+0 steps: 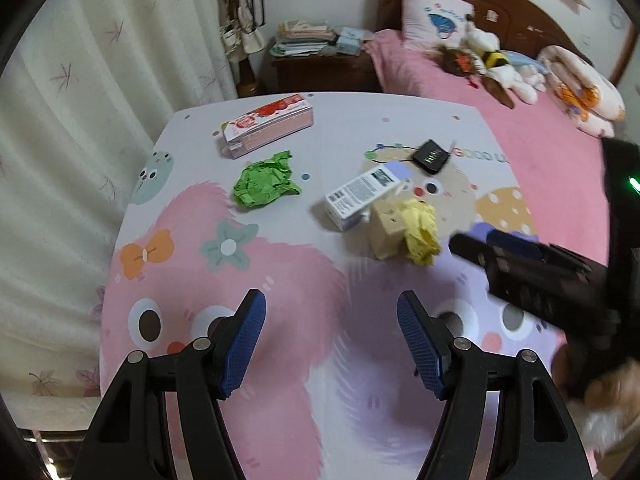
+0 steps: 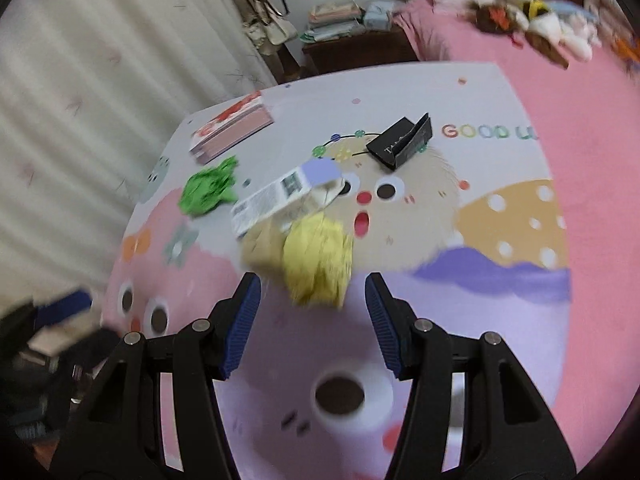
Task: Collect trash
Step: 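Grasp the yellow crumpled paper with the right tool while the left tool grasps the beige box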
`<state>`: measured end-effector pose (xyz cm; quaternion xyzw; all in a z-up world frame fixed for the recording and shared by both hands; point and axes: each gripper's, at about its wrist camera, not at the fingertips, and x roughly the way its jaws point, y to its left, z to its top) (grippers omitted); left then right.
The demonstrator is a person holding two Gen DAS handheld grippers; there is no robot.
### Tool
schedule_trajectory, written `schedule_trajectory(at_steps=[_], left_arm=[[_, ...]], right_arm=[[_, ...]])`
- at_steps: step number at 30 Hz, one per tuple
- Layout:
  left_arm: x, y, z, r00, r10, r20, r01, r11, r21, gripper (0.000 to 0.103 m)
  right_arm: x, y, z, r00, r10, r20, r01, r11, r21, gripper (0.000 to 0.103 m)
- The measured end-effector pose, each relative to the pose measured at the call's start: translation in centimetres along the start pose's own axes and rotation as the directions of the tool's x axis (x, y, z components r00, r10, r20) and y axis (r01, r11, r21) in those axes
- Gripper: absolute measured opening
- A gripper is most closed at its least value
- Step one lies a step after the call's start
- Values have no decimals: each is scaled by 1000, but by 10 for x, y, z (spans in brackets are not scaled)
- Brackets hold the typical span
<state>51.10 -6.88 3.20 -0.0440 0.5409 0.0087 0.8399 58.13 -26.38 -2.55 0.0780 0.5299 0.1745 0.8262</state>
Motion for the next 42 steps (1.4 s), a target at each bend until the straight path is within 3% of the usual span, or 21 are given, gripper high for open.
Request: schedule_trajectory(at_steps=[5,11,14,21,27,29,35,42], left_arm=[[19,9,9,1000,4,-17,-5,998,-59,70],[33,8,17,1000,-13,-27,11,996,-87,70],[40,2,25,999,-32,-29,29,996,-87,70],[70,-19,42,993,-88,-78,83,994,-73,70],[108,-47,55,988,-76,-137,77,997,-4,70],[123,-53,58,985,-64,-159,67,998,13,65],[153,-65,62,980,-64,-189,70,997,28,27],[137,-69,51,988,-74,-135,82,995,52,25]], right_arm=[[56,-13,22,996,21,-84,-19,999,29,51],[85,-15,15,987,52,-151,-52,999,7,51],[85,-17,9,987,59,-150,-62,998,-13,39],[63,-37,-1,991,51,-127,-54,998,-21,35],[48,-49,-6,993,53,-103,-54,999,-4,34],[43,-51,-8,994,54,-99,-55,999,-2,34],[34,-59,-15,994,49,-99,-48,999,15,33],[7,-57,-21,997,60,-48,-59,998,30,31]])
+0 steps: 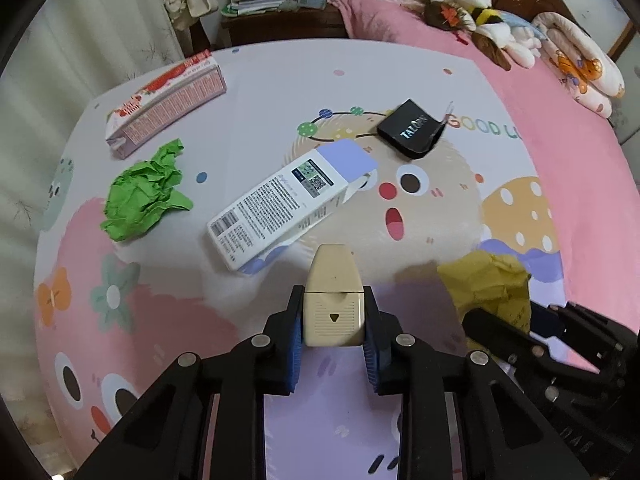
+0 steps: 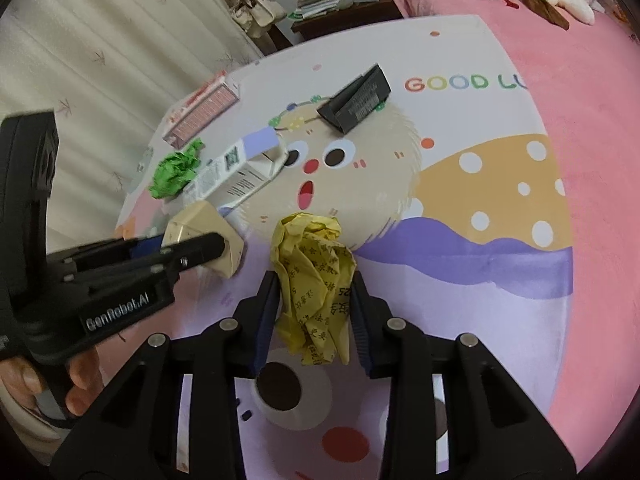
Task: Collect trash
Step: 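Grasp the yellow crumpled paper with the right tool while the left tool grasps the beige box, then carry both items over the bin and open both tools to drop them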
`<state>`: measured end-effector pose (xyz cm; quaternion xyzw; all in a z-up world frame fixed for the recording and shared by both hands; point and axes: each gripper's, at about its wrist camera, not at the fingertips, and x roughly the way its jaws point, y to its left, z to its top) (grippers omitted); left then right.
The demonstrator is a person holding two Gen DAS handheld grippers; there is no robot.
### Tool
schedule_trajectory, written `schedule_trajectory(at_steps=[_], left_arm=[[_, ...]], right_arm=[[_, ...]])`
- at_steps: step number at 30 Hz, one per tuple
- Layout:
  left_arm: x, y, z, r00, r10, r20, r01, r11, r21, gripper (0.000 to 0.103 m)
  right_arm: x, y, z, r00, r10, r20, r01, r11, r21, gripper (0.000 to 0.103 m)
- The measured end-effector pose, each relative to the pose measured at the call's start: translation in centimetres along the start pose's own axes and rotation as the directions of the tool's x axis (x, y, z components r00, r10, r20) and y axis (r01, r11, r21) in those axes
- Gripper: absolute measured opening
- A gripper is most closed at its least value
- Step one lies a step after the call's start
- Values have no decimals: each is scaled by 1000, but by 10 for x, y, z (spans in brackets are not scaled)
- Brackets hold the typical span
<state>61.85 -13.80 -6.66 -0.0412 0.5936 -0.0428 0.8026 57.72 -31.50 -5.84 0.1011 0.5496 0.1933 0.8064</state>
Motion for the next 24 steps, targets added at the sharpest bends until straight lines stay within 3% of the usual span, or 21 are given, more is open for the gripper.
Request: schedule_trajectory(at_steps=[11,24], left_arm=[[-78,16,-66,998,26,55,-28,999,28,25],[-184,71,-177,990,10,143,-20,997,71,25]], right_arm=[[-46,49,-34,999,26,43,-24,999,-48,30],[-117,132,-133,988,-46,145,53,997,-47,30]])
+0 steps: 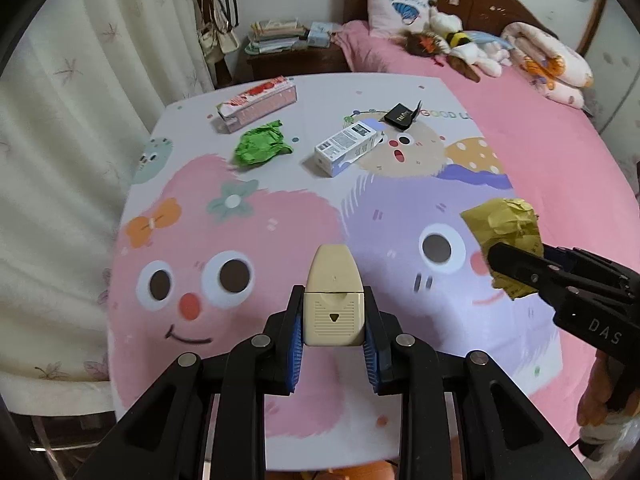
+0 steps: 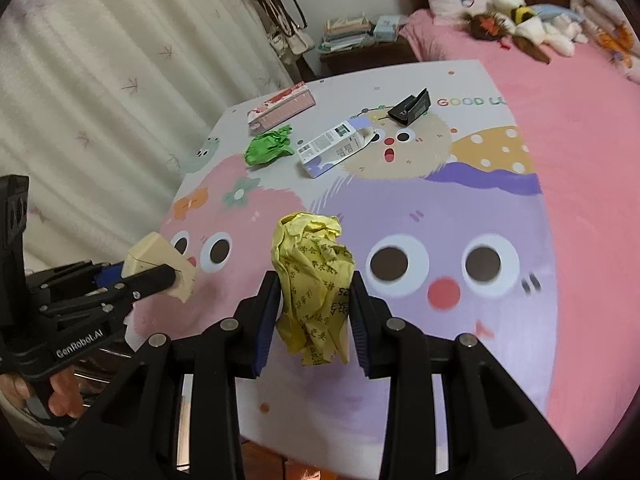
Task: Collect trash
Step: 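Carry both items over the bin and open both tools to drop them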
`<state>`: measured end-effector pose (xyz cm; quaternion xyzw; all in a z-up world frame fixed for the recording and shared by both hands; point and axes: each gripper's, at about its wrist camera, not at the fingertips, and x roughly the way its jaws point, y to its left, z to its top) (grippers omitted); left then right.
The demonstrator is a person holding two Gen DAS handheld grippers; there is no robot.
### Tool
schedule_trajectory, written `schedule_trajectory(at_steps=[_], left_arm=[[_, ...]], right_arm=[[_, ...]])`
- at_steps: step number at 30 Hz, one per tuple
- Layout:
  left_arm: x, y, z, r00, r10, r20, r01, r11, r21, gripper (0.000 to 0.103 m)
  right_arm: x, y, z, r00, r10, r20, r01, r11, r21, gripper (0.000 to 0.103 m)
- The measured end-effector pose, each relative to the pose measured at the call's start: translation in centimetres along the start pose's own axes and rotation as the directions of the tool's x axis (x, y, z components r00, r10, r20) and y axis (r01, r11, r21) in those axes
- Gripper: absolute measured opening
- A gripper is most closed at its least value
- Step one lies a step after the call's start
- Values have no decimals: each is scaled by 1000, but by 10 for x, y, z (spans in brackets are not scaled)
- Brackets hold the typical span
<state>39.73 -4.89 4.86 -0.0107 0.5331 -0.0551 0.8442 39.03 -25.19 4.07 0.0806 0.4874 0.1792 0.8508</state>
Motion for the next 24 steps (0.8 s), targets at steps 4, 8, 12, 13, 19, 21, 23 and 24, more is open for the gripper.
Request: schedule_trajectory(at_steps=[4,8,12,13,19,21,23,24], left_arm=[[-36,20,-36,999,-28,46,26,999,32,25],[-67,43,-79,995,-64,76,61,997,52,25],[-90,62,-130,992,-94,79,88,992,86,25],[-95,67,-144,992,-101,77,93,991,96,25],[-106,92,-216,992,-124,37,119,984,130,25],[-101,94,-234,992,-129,9,127,983,131,25],[-92,94,-254,991,-131,-29,134,982,129,25],[-86,93,-262,990,-133,-48,138,982,128,25]], right_arm=[[-22,28,-38,999,-33,20,32,999,24,30],[-41,61,-84,997,-69,24,67,996,51,30],[-56,95,-129,995,-98,25,97,993,64,30],[-60,104,-142,994,-106,24,104,992,66,30],[-66,140,-206,990,-137,-33,139,988,65,30],[-61,145,-223,987,-147,-65,151,986,67,30],[-54,147,-238,983,-158,-98,164,984,63,30],[-50,147,-246,980,-163,-115,171,983,60,30]])
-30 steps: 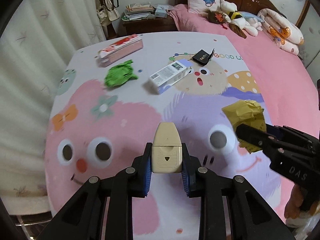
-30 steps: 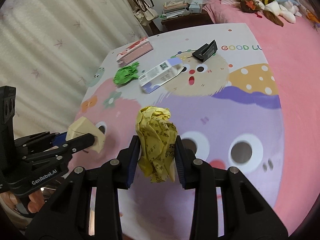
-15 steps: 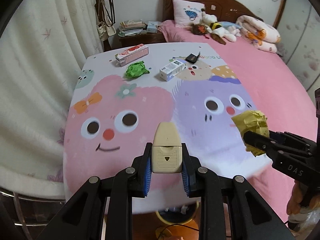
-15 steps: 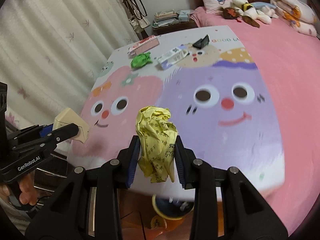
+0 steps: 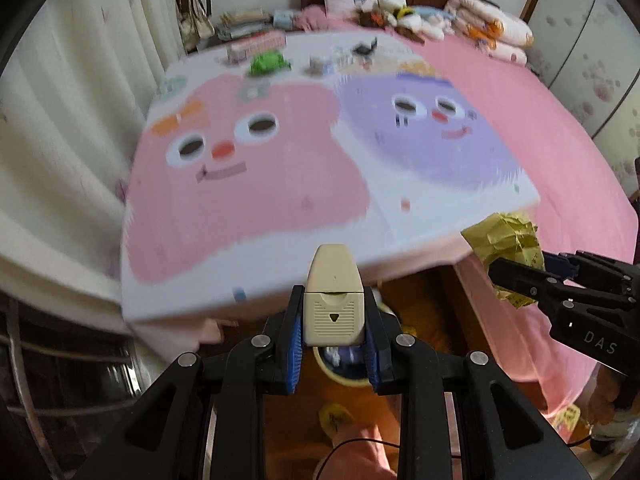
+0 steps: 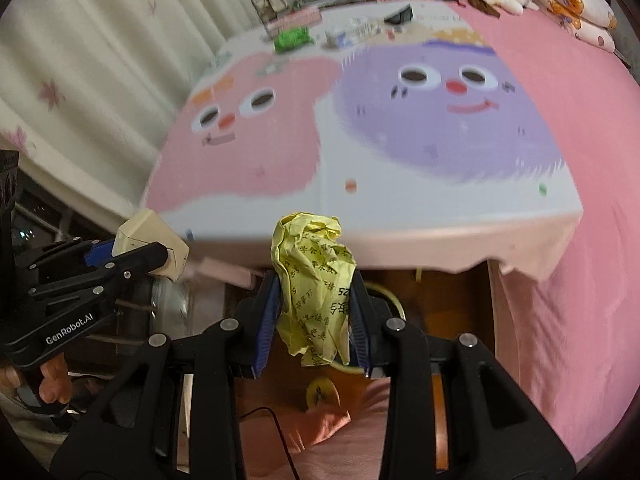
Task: Collect trash
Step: 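Carry both items over the bin and open both tools to drop them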
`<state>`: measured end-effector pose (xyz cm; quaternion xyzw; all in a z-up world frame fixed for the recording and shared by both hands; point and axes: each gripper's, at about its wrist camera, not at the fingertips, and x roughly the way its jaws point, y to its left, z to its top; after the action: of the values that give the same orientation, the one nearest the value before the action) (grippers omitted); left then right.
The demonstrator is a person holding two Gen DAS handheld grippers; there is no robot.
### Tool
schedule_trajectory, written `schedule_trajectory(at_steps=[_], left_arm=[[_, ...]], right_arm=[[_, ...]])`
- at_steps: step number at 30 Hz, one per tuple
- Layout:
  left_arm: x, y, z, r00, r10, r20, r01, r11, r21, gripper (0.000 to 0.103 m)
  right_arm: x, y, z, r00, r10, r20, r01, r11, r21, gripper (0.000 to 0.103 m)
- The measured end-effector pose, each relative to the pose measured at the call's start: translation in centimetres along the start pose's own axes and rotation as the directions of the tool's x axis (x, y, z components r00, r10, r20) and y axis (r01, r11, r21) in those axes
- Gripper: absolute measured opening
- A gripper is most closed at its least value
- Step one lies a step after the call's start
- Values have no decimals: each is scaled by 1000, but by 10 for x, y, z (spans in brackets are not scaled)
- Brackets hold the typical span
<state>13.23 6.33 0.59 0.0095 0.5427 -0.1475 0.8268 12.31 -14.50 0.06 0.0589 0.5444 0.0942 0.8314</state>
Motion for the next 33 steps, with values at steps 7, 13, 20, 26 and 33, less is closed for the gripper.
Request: schedule_trajectory(at_steps=[7,13,20,26,33], left_arm=[[62,-16,-50,993,-23,-115,22,1000,-9,25],[159,-23,-84,983,-50,-177,41,998,-56,25],[277,-20,-121,972,-68,-225,47,994,-95,25],[346,-18,-147,962,-66,-264,39,993,-108,42],[378,-19,-156,960,-26,-278,-5,994,-110,80]], right_arm=[[78,-24,-47,992,-2,-130,11,998,65,30],[178,-61,-101,978,2,-208,17,996,91,31],[288,-100,-154,960,14,-281,24,991,131,32],[353,-123,-179,952,31,-306,21,986,167,44],[375,-138,-177,958,5,-287,50,982,184,60]])
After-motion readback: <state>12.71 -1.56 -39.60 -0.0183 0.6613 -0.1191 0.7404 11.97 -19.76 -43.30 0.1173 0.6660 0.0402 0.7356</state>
